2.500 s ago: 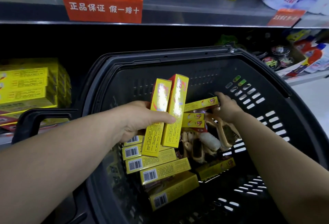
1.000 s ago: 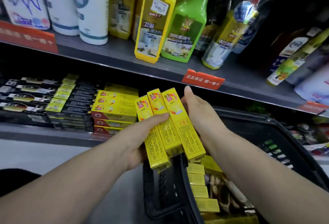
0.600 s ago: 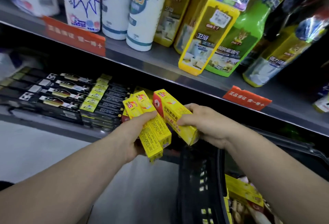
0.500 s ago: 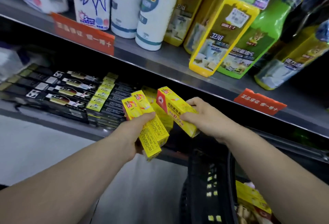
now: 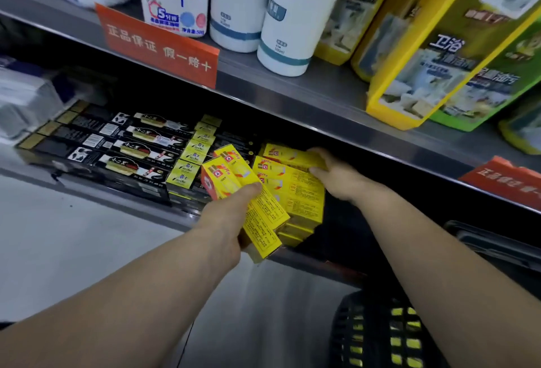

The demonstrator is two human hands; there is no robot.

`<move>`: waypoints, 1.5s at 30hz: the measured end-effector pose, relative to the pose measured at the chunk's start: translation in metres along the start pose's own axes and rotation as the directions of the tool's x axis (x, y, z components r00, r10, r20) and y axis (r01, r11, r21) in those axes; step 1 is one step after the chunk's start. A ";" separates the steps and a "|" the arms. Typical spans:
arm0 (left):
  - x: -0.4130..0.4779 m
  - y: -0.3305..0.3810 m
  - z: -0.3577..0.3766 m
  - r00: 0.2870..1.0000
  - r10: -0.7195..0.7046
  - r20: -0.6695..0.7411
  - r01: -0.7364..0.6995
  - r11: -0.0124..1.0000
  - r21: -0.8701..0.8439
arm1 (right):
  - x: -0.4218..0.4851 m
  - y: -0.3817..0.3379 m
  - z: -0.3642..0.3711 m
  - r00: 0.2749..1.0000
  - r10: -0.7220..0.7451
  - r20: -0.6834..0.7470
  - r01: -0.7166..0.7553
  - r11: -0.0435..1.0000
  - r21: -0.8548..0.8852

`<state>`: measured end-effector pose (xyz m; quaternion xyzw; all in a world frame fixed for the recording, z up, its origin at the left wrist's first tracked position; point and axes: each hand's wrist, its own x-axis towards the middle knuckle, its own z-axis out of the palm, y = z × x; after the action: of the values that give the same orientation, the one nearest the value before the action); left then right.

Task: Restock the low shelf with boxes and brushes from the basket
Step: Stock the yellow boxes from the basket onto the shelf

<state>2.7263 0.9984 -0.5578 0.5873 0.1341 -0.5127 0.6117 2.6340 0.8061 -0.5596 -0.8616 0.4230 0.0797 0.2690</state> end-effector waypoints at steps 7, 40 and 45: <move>0.009 0.000 -0.001 1.000 -0.016 -0.005 0.016 1.000 0.024 | 0.016 0.010 0.015 0.988 -0.010 0.157 -0.018 0.984 0.177; -0.001 0.007 0.008 0.990 -0.056 0.131 0.048 0.997 0.061 | -0.021 -0.019 -0.012 0.966 -0.120 -0.231 0.064 0.969 -0.238; 0.005 0.001 0.011 0.989 -0.052 0.141 0.038 0.994 0.101 | 0.018 -0.003 -0.007 0.991 -0.061 -0.123 0.046 0.992 -0.122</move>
<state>2.7244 0.9868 -0.5582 0.5751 0.0778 -0.5733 0.5784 2.6473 0.7912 -0.5594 -0.8905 0.4102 0.0426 0.1922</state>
